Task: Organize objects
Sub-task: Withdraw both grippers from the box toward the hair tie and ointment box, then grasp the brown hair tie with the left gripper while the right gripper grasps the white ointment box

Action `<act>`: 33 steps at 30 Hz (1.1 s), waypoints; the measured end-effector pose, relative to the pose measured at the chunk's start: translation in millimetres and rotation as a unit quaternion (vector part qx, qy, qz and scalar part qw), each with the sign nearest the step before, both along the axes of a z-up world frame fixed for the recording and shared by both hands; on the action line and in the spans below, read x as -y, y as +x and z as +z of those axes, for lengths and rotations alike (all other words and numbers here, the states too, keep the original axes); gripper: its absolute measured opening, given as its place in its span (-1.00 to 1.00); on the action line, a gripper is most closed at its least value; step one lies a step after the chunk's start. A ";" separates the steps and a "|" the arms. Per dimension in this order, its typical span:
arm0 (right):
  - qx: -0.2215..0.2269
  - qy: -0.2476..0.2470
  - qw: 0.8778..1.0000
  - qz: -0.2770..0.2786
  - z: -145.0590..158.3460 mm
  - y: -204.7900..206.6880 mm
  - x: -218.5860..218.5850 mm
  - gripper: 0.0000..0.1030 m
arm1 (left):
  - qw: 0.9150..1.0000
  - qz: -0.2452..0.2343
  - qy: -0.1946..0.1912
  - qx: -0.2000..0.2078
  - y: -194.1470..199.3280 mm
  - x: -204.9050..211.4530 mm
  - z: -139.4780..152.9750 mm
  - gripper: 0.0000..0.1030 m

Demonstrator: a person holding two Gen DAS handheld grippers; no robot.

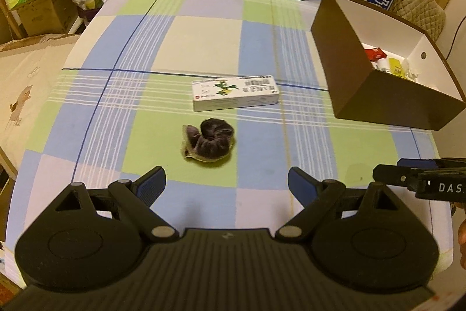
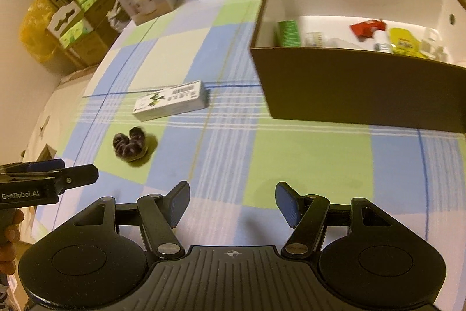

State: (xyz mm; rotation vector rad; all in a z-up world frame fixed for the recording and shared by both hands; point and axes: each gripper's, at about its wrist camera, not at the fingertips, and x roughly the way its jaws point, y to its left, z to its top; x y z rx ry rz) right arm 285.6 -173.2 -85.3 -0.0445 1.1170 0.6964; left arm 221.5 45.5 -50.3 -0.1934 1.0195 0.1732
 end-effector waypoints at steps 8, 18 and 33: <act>0.002 -0.006 1.000 0.013 -4.0 3.0 -26.3 0.21 | 1.000 0.002 -0.001 -0.002 4.0 -16.0 -5.1 0.72; -0.005 -0.016 1.000 -0.005 -18.1 14.4 -43.8 0.21 | 1.000 -0.006 -0.002 0.000 26.0 -28.5 -34.0 0.72; -0.022 -0.031 0.999 -0.025 -36.7 27.3 -64.3 0.21 | 0.999 -0.041 0.022 -0.004 68.8 -35.0 -84.4 0.38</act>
